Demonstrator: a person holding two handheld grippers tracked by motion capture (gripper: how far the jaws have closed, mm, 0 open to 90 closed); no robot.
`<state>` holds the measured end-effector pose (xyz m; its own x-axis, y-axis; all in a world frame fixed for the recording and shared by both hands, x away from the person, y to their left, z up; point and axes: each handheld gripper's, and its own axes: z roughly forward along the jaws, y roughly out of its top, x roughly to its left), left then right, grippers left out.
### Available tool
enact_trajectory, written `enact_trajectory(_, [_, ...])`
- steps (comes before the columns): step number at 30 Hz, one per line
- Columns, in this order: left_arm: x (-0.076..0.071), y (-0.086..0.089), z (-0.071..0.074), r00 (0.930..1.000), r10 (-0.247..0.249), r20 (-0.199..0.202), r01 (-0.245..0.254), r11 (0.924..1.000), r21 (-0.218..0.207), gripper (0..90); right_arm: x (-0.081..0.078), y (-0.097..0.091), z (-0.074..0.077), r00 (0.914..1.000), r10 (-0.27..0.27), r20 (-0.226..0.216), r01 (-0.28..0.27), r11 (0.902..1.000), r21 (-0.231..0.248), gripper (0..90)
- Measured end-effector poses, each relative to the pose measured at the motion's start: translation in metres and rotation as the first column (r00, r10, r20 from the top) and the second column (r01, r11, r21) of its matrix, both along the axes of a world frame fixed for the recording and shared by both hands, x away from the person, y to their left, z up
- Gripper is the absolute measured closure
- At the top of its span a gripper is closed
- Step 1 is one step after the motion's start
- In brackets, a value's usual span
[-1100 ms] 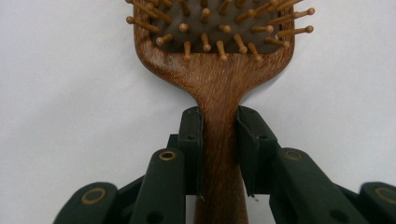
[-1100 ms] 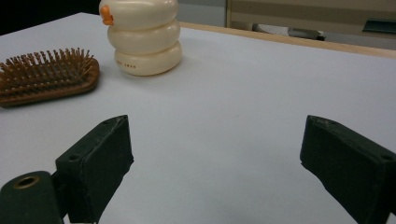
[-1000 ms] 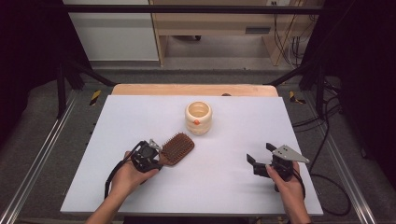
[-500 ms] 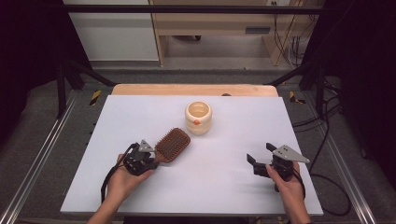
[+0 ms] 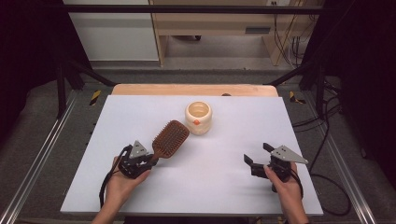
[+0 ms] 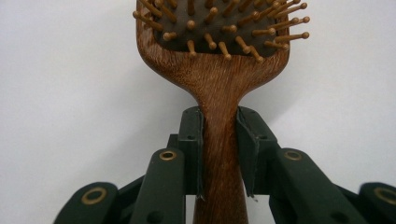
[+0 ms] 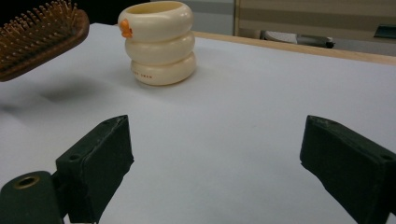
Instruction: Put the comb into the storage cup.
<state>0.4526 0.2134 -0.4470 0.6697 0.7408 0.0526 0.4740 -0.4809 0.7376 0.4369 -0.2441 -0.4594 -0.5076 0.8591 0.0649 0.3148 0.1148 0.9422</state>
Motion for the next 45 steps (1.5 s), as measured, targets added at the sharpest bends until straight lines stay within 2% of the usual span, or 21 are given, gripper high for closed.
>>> enact_trajectory(1, [-0.002,0.003,0.001,0.9999,0.005,0.014,-0.005,0.9997,-0.022,72.3,-0.001,0.003,0.002,1.0,0.004,0.008,-0.004,0.9999,0.011,9.6])
enact_trajectory(8, [-0.008,0.008,0.004,0.9992,0.013,0.037,-0.01,0.997,-0.076,72.3,-0.006,0.019,0.011,0.999,0.024,0.037,-0.026,0.999,0.037,9.6])
enact_trajectory(14, [-0.012,0.008,0.007,0.9982,0.017,0.057,-0.011,0.9946,-0.103,72.4,-0.011,0.033,0.018,0.9974,0.053,0.049,-0.057,0.9953,0.079,9.1])
enact_trajectory(19, [-0.017,0.006,0.011,0.9965,0.006,0.084,0.004,0.9925,-0.122,72.4,-0.011,0.05,0.027,0.995,0.081,0.058,-0.088,0.9873,0.132,8.0])
enact_trajectory(24, [-0.019,0.005,0.014,0.9936,0.025,0.11,-0.008,0.9893,-0.145,72.3,-0.009,0.066,0.036,0.9916,0.116,0.058,-0.125,0.9722,0.198,5.8])
enact_trajectory(26, [-0.02,0.005,0.014,0.9925,0.032,0.118,-0.013,0.9874,-0.158,72.3,-0.007,0.074,0.04,0.9894,0.135,0.055,-0.143,0.9676,0.208,5.3])
enact_trajectory(29, [-0.021,0.005,0.014,0.9915,0.034,0.126,-0.013,0.9867,-0.162,72.3,-0.004,0.088,0.047,0.988,0.143,0.059,-0.152,0.9659,0.209,4.5])
enact_trajectory(32, [-0.023,0.005,0.014,0.9901,0.037,0.136,-0.014,0.9855,-0.169,72.3,0.0,0.098,0.052,0.9845,0.168,0.052,-0.175,0.9537,0.244,4.8])
enact_trajectory(34, [-0.023,0.005,0.014,0.9897,0.037,0.138,-0.012,0.9845,-0.175,72.4,0.001,0.101,0.053,0.9839,0.172,0.05,-0.179,0.9507,0.254,5.1])
enact_trajectory(35, [-0.024,0.005,0.015,0.989,0.037,0.143,-0.011,0.9839,-0.178,72.4,0.005,0.109,0.055,0.982,0.184,0.044,-0.189,0.9434,0.273,5.4])
enact_trajectory(37, [-0.024,0.004,0.017,0.9871,0.034,0.157,-0.003,0.9814,-0.192,72.3,0.008,0.117,0.057,0.98,0.194,0.042,-0.199,0.9406,0.275,5.6])
enact_trajectory(41, [-0.024,0.003,0.016,0.9884,0.032,0.148,-0.003,0.9817,-0.19,72.4,0.014,0.132,0.06,0.9745,0.222,0.034,-0.222,0.9282,0.299,5.8])
enact_trajectory(45, [-0.025,-0.001,0.015,0.989,0.02,0.146,0.009,0.9808,-0.195,72.4,0.021,0.147,0.061,0.97,0.242,0.022,-0.235,0.9108,0.339,6.4])
